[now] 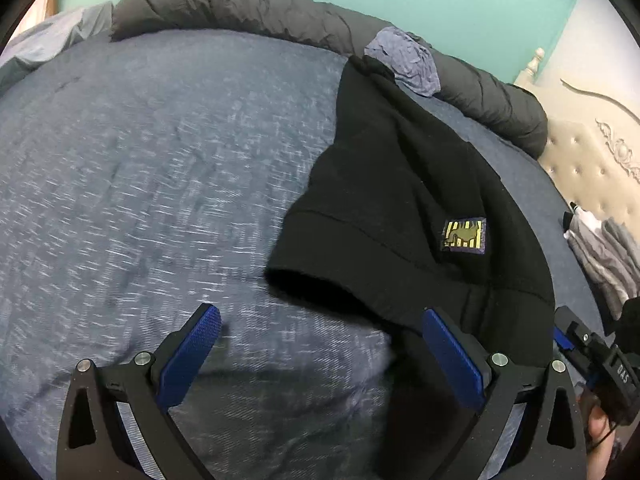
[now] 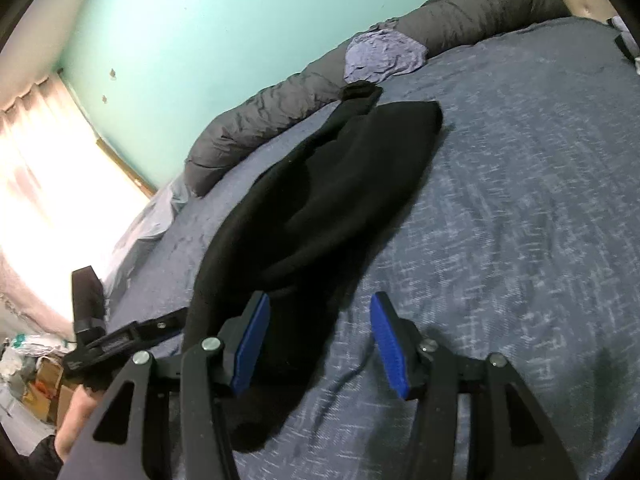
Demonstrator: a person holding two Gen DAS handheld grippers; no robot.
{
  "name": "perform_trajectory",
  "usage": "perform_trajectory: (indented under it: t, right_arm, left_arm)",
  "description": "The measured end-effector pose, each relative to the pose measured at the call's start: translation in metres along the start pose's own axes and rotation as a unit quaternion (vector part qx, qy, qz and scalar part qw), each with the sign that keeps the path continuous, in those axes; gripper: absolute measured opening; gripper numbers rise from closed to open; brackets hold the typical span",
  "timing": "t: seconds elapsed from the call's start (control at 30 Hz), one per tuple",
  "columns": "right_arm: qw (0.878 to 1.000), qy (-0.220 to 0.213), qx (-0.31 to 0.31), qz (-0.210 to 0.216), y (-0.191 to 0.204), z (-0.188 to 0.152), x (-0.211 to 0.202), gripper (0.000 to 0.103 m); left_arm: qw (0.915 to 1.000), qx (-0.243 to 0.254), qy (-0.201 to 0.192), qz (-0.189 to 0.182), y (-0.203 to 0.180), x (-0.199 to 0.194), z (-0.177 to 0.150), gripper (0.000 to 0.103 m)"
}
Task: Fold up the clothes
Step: 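Grasp the sweatshirt hem with the left gripper while the right gripper releases it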
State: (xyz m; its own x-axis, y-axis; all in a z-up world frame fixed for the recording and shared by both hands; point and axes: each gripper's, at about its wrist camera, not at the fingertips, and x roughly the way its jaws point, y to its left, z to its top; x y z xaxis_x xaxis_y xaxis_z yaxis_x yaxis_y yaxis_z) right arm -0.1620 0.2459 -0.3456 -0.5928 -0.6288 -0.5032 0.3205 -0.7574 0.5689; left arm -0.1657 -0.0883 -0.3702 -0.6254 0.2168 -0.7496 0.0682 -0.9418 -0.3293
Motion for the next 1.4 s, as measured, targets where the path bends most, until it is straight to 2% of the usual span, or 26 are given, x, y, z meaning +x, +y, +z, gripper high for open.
perform_trajectory:
  t: [0.13, 0.3, 0.57, 0.83, 0.93, 1.0, 1.27, 1.33, 1.37, 1.4]
  right_arm:
    - [1.000, 0.005, -0.021, 0.007, 0.004, -0.001, 0.004, 0.053]
    - [1.000, 0.007, -0.003, 0.009, -0.002, -0.002, 0.007, 0.053]
    - [1.000, 0.004, 0.009, 0.011, -0.005, 0.000, 0.008, 0.053]
    - [1.000, 0.007, 0.012, 0.007, -0.006, -0.001, 0.010, 0.054]
    - [1.000, 0.007, 0.014, 0.007, -0.006, 0.000, 0.010, 0.054]
    - [1.000, 0.008, 0.016, 0.006, -0.007, -0.001, 0.010, 0.054]
    - [1.000, 0.010, 0.018, 0.008, -0.007, 0.000, 0.012, 0.054]
    - [1.000, 0.009, 0.020, 0.008, -0.007, -0.001, 0.012, 0.054]
    - [1.000, 0.009, 0.020, 0.008, -0.006, -0.001, 0.012, 0.054]
    - [1.000, 0.009, 0.020, 0.008, -0.006, -0.001, 0.012, 0.054]
  left_arm:
    - [0.9999, -0.008, 0.003, -0.012, -0.002, 0.006, 0.002, 0.103]
    - [0.9999, -0.013, 0.003, 0.000, -0.005, 0.014, 0.007, 0.103]
    - [0.9991, -0.041, 0.010, -0.011, 0.001, 0.025, 0.010, 0.102]
    - [0.9990, -0.027, -0.005, -0.036, -0.009, 0.017, 0.008, 0.097]
    - [0.9987, -0.030, -0.004, -0.042, -0.007, 0.016, 0.009, 0.093]
    - [0.9987, -0.023, -0.008, -0.044, -0.009, 0.012, 0.009, 0.087]
    - [0.9985, -0.008, -0.013, -0.053, -0.013, -0.008, 0.003, 0.080]
    - [0.9983, -0.010, -0.008, -0.056, -0.013, -0.003, 0.004, 0.072]
    - [0.9983, -0.011, -0.005, -0.057, -0.013, 0.000, 0.005, 0.062]
    - [0.9981, -0.014, -0.002, -0.060, -0.013, 0.004, 0.005, 0.056]
